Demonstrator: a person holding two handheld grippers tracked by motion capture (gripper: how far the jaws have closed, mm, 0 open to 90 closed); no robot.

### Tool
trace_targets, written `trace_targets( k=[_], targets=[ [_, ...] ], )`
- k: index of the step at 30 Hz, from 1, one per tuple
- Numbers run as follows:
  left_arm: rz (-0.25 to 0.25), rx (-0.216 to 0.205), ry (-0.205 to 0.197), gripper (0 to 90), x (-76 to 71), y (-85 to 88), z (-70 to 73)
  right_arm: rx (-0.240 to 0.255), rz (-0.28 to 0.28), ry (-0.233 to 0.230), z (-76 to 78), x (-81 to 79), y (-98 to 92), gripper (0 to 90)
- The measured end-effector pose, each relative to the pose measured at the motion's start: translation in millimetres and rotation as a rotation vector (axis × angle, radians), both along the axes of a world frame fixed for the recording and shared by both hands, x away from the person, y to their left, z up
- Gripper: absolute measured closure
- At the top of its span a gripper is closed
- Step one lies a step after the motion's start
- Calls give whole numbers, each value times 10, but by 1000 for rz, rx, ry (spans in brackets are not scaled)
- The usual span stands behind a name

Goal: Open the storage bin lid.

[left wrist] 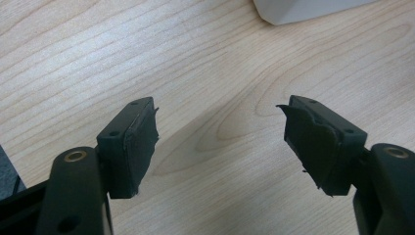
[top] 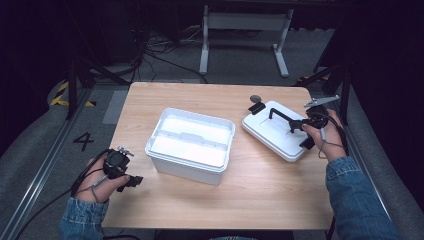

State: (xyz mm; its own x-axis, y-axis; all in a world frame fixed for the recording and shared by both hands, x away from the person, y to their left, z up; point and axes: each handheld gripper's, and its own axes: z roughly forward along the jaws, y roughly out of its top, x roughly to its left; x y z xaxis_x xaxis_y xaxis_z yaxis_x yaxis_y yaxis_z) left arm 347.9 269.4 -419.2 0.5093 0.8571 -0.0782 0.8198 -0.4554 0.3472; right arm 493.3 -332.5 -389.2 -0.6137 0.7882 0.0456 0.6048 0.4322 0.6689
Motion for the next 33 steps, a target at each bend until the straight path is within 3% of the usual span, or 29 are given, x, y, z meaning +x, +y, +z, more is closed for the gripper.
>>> trace_targets(
  k=[19,33],
  targets=[
    [-4,0,2,289,0,-3,-7,37,-14,65,-231,1,-99,850],
    [-4,2,4,289,-1,-1,-14,50,-67,124,-367,17,-162,838]
  ],
)
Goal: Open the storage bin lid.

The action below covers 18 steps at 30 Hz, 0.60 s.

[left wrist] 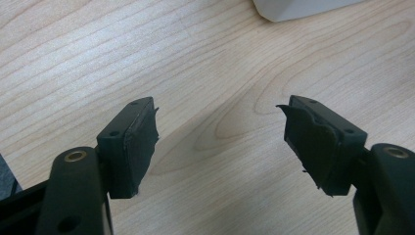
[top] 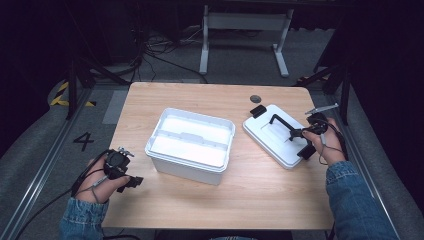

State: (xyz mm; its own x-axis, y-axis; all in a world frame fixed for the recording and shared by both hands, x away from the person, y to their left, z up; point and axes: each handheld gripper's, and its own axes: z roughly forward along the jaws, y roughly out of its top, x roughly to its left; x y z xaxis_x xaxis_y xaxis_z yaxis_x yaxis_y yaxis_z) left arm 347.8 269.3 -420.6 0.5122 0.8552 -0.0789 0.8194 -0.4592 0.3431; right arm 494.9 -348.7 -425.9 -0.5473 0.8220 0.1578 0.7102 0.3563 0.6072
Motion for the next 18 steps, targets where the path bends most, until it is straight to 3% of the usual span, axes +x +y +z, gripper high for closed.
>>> trace_targets(
  k=[6,8,10,18],
  targets=[
    [-5,2,-1,289,7,-1,1,16,-43,-16,9,-6,-46,771],
    [-1,-1,1,290,6,-3,2,5,-48,-52,47,-19,-56,707],
    [0,1,-2,289,7,-9,6,5,-53,-61,64,-28,-56,699],
    [-7,2,-3,289,-1,-8,15,19,-43,-146,326,-159,-13,622]
  ],
)
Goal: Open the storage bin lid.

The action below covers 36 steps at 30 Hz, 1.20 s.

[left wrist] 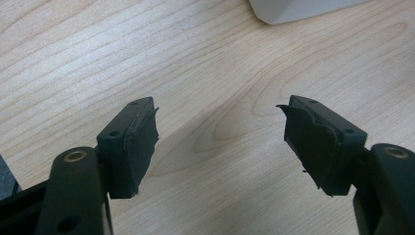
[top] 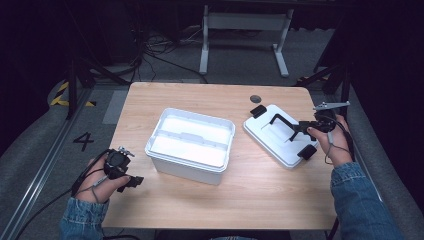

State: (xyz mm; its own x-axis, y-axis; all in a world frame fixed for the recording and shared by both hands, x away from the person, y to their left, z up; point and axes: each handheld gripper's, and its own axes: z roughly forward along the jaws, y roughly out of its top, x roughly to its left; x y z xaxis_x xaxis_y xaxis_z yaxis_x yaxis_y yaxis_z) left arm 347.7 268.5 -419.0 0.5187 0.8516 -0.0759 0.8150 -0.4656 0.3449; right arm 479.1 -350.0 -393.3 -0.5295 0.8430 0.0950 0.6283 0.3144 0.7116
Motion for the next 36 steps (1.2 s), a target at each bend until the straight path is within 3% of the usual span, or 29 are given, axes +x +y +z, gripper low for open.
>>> trace_targets(
  k=[7,18,23,26,33,36],
  targets=[
    [2,-9,1,289,-2,-11,7,15,67,-27,182,-187,155,607],
    [-12,-2,-1,289,12,-31,34,43,156,-18,380,-518,361,549],
    [0,-13,20,295,1,-48,38,34,187,-15,396,-643,444,499],
    [-6,-16,23,295,-14,-50,42,54,200,-18,396,-713,490,491],
    [-13,-29,9,294,-46,-42,68,54,233,-7,369,-868,617,466],
    [-20,-23,3,291,-50,-36,76,43,279,0,299,-942,711,457]
  ],
)
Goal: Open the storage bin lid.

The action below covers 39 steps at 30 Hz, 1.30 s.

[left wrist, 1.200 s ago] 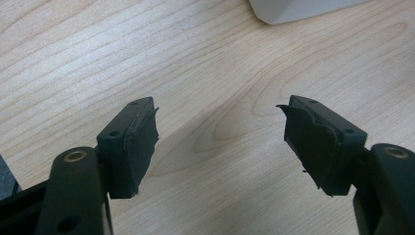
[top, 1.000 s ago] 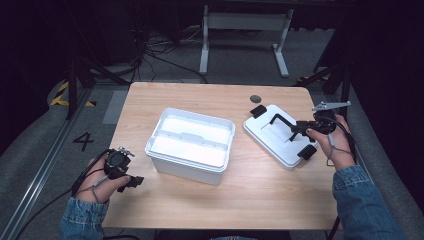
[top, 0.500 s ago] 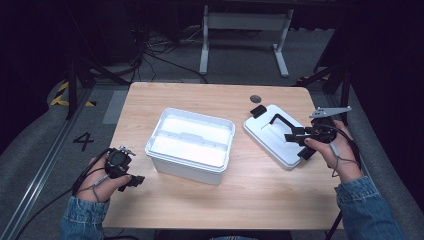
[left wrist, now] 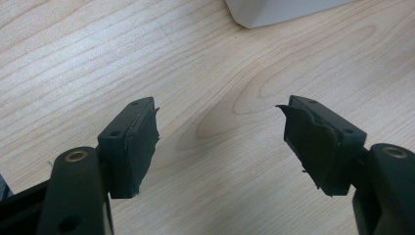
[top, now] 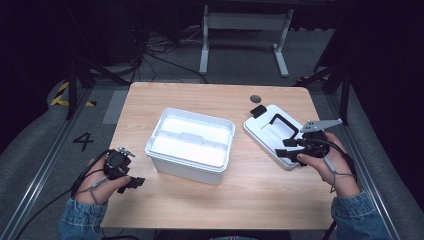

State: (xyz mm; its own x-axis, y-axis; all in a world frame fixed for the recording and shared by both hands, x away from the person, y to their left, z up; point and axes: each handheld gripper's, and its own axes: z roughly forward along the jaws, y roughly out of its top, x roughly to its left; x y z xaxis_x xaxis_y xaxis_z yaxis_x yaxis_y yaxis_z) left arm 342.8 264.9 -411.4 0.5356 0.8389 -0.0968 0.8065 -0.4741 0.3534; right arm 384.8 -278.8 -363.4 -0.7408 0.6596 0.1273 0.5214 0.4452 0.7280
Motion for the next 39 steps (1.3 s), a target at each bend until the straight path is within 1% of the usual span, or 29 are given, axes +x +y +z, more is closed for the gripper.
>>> trace_targets(
  k=[2,4,5,10,11,13,15,16,25,26,28,29,30,33,35,36,38,39],
  targets=[
    [6,-10,6,291,-2,3,-6,6,12,7,-31,-34,38,457],
    [9,2,2,290,4,22,-11,13,19,6,-62,-70,71,457],
    [17,-1,4,290,1,23,-15,16,21,8,-85,-88,87,457],
    [14,-2,-1,291,-9,31,-10,10,43,23,-210,-127,168,456],
    [14,-2,2,290,-12,31,-7,3,50,23,-230,-126,179,457],
    [10,5,-7,290,-9,31,-4,-4,61,16,-276,-127,206,456],
    [12,0,-2,290,-13,23,-4,4,65,20,-322,-135,229,457],
    [5,1,-6,290,-10,21,-8,-4,69,16,-345,-140,238,457],
    [13,-2,-5,288,-9,28,-15,4,66,19,-534,-176,259,457],
    [12,-1,-9,286,-7,29,-13,3,66,15,-604,-191,264,457],
    [18,-8,-9,285,-7,24,-11,4,66,13,-627,-196,265,457],
    [15,-12,-9,279,-4,23,-11,7,63,-2,-696,-210,269,457],
    [19,-13,-10,279,-3,19,-12,7,63,-2,-696,-210,269,457],
    [14,-12,-7,275,2,10,-19,14,51,-20,-787,-219,263,466],
    [5,-1,-4,276,6,8,-30,1,36,-35,-844,-204,251,469],
    [-3,-3,0,275,3,7,-37,-5,24,-39,-872,-197,245,474],
    [-12,2,1,266,7,10,-44,-9,10,-39,-917,-193,237,479],
    [-12,2,1,266,8,12,-44,-3,3,-35,-950,-193,236,479]
  ],
)
